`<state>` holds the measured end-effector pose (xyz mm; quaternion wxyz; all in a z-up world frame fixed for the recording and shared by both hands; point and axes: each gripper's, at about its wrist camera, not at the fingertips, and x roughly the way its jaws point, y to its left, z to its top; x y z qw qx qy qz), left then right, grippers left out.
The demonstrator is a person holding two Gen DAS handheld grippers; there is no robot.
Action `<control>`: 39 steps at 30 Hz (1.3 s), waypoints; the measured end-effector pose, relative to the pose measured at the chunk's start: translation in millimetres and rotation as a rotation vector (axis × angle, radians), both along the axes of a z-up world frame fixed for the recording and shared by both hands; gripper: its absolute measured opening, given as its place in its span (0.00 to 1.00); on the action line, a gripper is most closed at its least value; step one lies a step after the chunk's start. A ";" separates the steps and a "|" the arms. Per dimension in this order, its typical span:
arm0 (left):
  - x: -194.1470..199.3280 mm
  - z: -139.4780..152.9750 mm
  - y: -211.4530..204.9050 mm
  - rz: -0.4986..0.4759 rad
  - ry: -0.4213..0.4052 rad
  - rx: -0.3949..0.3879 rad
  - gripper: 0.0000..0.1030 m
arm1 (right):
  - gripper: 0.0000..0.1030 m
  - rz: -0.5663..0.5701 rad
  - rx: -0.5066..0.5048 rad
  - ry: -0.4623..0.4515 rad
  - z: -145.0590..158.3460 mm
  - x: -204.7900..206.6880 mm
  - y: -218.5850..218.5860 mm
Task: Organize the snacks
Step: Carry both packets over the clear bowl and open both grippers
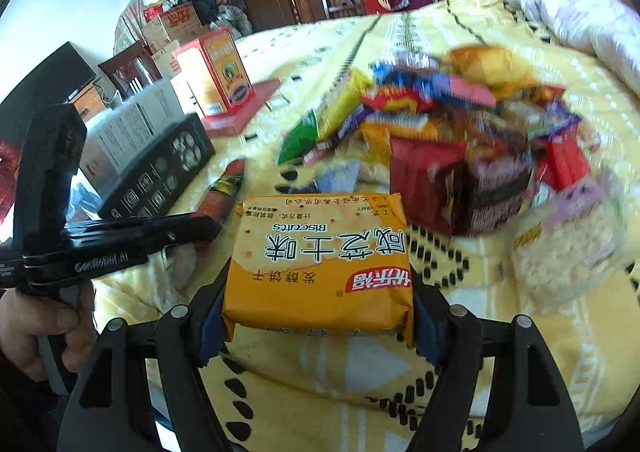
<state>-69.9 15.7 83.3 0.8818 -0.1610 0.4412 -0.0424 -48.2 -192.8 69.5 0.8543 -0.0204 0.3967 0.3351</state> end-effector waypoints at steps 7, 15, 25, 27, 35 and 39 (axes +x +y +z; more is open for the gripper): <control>-17.6 44.9 30.4 0.054 -0.100 -0.022 0.03 | 0.76 0.043 0.008 -0.084 38.5 -0.6 23.6; -60.5 102.7 90.1 0.187 -0.253 -0.051 0.03 | 0.76 0.131 0.037 -0.171 92.1 -10.8 72.9; -154.0 126.0 230.9 0.562 -0.309 -0.029 0.03 | 0.76 0.406 0.150 -0.203 154.9 -46.0 221.8; -169.7 120.0 251.4 0.616 -0.294 -0.028 0.03 | 0.76 0.460 0.156 -0.195 158.4 -57.1 256.5; -190.3 91.9 281.0 0.689 -0.218 -0.075 0.03 | 0.76 0.635 0.092 -0.121 130.4 -110.7 365.2; -200.7 92.9 291.8 0.694 -0.210 -0.088 0.06 | 0.77 0.663 0.056 -0.094 112.0 -127.7 386.6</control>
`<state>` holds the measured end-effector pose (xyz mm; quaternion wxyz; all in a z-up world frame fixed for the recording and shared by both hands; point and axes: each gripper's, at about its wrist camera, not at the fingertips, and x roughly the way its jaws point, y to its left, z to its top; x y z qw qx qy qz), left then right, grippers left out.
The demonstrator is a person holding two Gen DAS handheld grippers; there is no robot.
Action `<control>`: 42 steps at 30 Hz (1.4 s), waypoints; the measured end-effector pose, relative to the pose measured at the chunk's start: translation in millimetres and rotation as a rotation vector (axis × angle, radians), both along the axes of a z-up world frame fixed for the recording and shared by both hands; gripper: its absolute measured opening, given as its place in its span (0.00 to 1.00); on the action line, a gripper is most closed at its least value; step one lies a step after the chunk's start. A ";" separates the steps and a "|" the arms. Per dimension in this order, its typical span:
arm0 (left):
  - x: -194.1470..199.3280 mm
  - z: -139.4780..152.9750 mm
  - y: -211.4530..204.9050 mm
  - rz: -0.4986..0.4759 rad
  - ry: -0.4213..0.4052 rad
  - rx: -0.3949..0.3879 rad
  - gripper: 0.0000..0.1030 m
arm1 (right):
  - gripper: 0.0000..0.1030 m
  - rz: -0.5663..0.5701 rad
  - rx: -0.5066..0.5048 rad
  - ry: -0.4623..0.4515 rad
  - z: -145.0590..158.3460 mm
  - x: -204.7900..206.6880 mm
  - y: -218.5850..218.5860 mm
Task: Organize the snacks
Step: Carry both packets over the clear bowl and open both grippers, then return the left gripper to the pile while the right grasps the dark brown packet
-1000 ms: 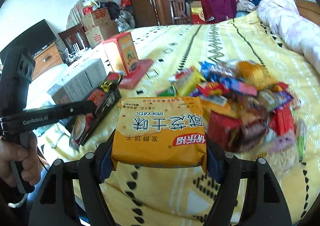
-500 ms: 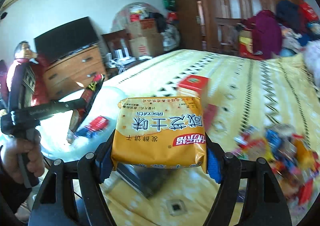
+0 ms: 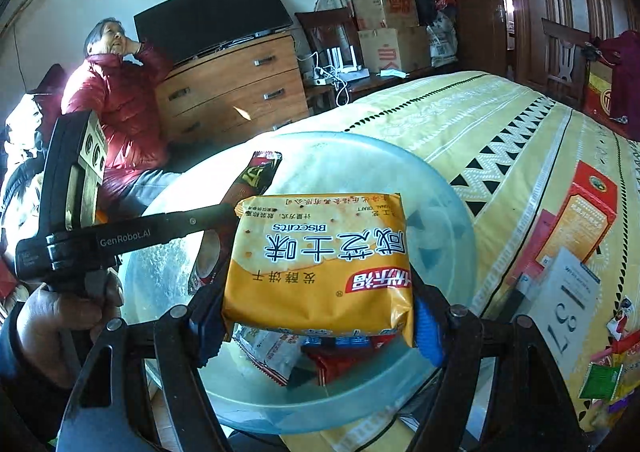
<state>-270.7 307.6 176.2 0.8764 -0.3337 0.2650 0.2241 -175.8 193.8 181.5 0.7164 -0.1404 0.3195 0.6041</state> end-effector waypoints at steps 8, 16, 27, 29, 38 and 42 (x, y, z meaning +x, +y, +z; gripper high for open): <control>-9.8 2.4 3.2 0.021 -0.010 -0.001 0.77 | 0.89 -0.035 -0.001 0.014 -4.1 -3.6 -11.3; 1.7 19.7 -17.7 0.004 -0.051 0.059 0.79 | 0.89 -0.208 0.125 -0.157 27.1 -0.3 -133.6; 103.2 39.6 -175.1 -0.448 -0.083 0.129 0.79 | 0.89 -0.609 -0.362 -0.156 -88.7 136.5 -357.3; 120.3 31.6 -206.2 -0.537 -0.069 0.099 0.79 | 0.90 -0.665 -0.381 -0.133 -94.2 170.5 -385.3; 164.9 6.2 -281.0 -0.726 0.043 0.054 0.79 | 0.87 -0.757 -0.357 0.054 -139.9 247.1 -416.4; 165.4 -1.8 -289.9 -0.737 0.081 0.048 0.79 | 0.69 -0.720 -0.261 0.038 -132.7 236.1 -402.8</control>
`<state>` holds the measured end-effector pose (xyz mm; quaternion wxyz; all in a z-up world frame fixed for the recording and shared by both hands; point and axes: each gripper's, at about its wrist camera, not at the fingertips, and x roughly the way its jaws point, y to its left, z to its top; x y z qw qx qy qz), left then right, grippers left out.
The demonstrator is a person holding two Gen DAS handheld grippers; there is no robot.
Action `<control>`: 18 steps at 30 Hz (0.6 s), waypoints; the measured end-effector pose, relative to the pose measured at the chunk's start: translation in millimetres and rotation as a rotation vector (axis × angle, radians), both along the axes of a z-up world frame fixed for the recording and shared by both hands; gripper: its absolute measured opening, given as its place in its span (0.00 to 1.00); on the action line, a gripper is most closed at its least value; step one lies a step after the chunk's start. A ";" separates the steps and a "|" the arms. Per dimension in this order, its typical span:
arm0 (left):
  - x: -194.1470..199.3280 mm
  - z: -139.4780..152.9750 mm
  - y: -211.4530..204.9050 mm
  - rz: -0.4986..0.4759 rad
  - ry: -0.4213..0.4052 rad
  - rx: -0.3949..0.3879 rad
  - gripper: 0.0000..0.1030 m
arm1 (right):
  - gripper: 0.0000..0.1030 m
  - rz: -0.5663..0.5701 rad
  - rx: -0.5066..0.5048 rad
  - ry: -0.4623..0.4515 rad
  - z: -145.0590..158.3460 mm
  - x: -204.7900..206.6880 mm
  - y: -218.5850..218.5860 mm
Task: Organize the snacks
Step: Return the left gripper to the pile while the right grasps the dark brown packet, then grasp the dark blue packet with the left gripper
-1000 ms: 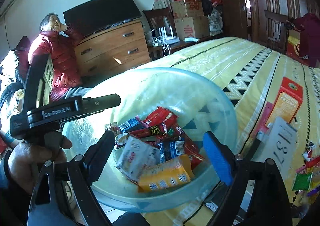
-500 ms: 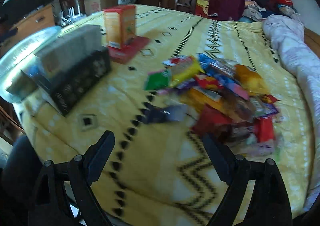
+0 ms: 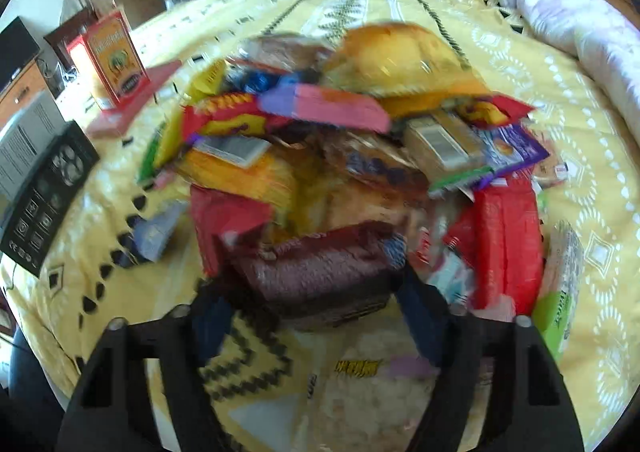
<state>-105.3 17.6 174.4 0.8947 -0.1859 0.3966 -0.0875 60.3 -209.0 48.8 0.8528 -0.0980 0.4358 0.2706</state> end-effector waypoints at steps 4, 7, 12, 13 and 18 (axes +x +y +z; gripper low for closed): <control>4.1 -8.8 -6.1 -0.001 0.039 -0.002 0.79 | 0.67 0.225 0.106 0.005 16.6 -36.5 41.3; 6.8 -12.8 -10.8 -0.008 0.054 0.017 0.79 | 0.65 0.301 0.129 0.020 21.7 -60.5 46.0; 16.3 -34.2 -19.2 -0.062 0.075 0.044 0.79 | 0.65 0.160 0.154 0.060 26.8 -78.1 2.4; 23.1 -41.8 -20.6 -0.080 0.078 0.046 0.79 | 0.65 0.139 0.143 0.069 23.8 -80.0 -7.0; 63.2 -81.9 -30.8 -0.136 0.096 0.056 0.78 | 0.65 0.097 0.103 0.127 3.8 -80.7 -36.6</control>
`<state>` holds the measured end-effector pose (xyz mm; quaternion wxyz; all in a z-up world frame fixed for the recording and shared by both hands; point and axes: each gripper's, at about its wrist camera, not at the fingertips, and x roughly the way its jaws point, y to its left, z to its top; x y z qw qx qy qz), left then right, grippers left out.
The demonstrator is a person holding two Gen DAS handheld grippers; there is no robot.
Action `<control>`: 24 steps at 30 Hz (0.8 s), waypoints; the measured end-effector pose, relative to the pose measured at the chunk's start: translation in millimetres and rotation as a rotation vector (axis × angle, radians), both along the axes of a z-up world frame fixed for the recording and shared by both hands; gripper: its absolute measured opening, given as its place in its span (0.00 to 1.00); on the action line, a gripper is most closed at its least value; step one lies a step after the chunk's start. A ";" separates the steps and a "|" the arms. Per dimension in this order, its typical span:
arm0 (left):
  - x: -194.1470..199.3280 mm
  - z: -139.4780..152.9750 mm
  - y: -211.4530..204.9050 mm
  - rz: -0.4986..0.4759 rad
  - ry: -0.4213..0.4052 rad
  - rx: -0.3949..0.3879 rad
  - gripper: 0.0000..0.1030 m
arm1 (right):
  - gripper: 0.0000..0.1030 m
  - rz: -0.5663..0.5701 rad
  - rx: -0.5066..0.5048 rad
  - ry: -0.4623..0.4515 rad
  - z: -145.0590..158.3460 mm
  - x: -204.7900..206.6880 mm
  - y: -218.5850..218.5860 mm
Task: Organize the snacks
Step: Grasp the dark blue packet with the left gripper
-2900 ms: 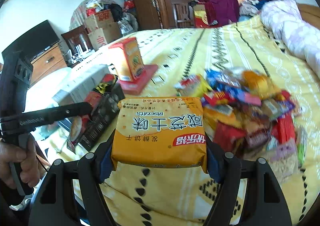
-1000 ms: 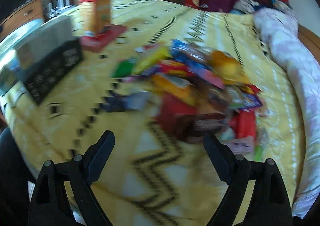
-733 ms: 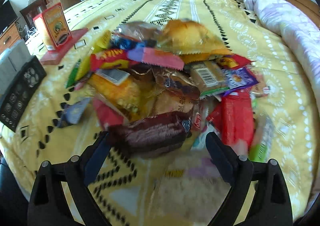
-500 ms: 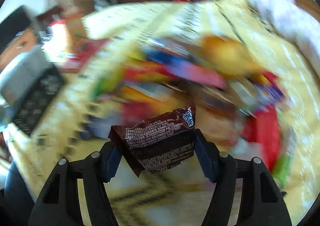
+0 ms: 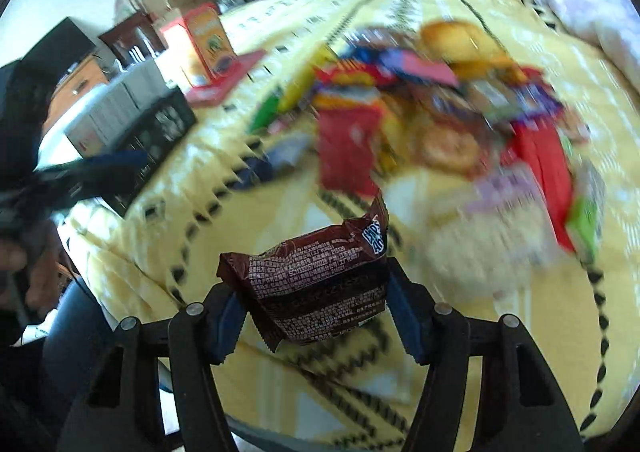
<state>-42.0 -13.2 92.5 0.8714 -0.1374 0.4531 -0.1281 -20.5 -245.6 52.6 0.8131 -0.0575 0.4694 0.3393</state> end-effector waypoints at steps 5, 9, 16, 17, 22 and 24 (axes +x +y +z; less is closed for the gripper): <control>38.5 -28.4 -12.5 -0.030 0.001 0.032 0.78 | 0.67 0.026 -0.006 -0.011 -8.0 5.5 9.3; 55.0 -39.8 -15.5 -0.029 -0.023 0.076 0.79 | 0.71 0.012 0.017 0.001 -19.3 16.2 12.7; 69.0 -53.2 -22.6 -0.091 -0.027 0.098 0.79 | 0.75 0.011 0.020 0.013 -25.1 19.5 14.5; 69.6 -55.6 -23.7 -0.098 -0.021 0.095 0.78 | 0.76 0.010 0.019 0.012 -23.9 19.9 14.5; 67.6 -57.1 -30.9 -0.127 -0.022 0.115 0.40 | 0.75 -0.002 0.017 0.017 -23.7 19.8 5.5; 63.2 -54.2 -33.1 -0.136 -0.023 0.101 0.37 | 0.67 -0.009 0.026 0.020 -23.7 20.3 4.4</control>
